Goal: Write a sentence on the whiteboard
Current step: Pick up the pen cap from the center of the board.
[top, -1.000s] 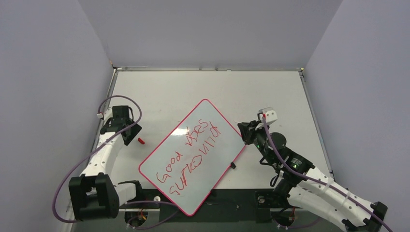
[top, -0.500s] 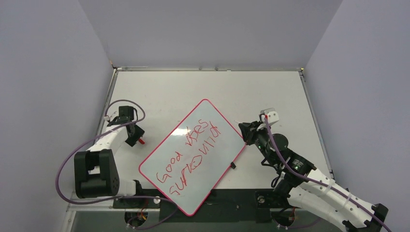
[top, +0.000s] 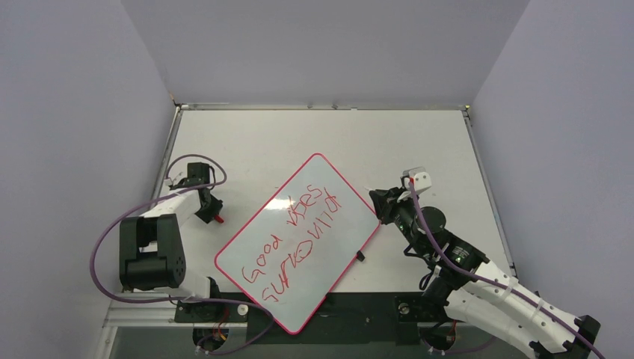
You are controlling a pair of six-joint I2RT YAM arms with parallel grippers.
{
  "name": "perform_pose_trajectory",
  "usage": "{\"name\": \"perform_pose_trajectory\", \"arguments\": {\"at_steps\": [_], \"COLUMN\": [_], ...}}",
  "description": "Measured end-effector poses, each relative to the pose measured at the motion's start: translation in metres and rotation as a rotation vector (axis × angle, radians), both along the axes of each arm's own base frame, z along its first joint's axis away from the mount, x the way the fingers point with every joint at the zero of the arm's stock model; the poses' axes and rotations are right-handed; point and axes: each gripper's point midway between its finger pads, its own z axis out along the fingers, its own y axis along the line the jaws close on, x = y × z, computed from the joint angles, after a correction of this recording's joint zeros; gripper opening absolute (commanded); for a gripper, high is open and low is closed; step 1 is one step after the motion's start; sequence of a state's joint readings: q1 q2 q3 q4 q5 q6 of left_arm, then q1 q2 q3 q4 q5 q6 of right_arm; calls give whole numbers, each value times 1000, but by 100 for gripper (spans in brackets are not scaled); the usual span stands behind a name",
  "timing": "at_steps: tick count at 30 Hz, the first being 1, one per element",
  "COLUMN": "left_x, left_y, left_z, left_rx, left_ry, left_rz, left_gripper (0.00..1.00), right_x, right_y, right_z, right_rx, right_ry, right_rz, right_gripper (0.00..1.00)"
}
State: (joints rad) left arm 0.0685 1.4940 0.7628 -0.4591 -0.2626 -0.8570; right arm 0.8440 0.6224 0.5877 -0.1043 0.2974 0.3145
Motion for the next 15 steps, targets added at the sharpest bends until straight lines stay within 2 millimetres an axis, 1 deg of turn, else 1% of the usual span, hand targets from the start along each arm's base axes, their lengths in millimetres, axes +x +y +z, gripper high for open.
{"name": "perform_pose_trajectory", "arguments": {"at_steps": [1,2,3,5,15], "left_x": [1,2,4,5,7], "left_y": [1,2,2,2,2], "left_z": [0,0,0,0,1], "left_rx": [4,8,12,14,16], "left_ry": [-1,-1,-4,-8,-19], "left_rz": [-1,-1,1,-4,-17], "left_gripper": [14,12,6,1,0], "right_x": [0,0,0,0,0], "right_y": [0,0,0,0,0], "right_z": [0,0,0,0,0], "right_rx": [0,-1,-1,0,-1], "right_ry": [0,0,0,0,0], "right_rz": [0,0,-1,-1,-1], "right_gripper": [0,0,0,0,0]}}
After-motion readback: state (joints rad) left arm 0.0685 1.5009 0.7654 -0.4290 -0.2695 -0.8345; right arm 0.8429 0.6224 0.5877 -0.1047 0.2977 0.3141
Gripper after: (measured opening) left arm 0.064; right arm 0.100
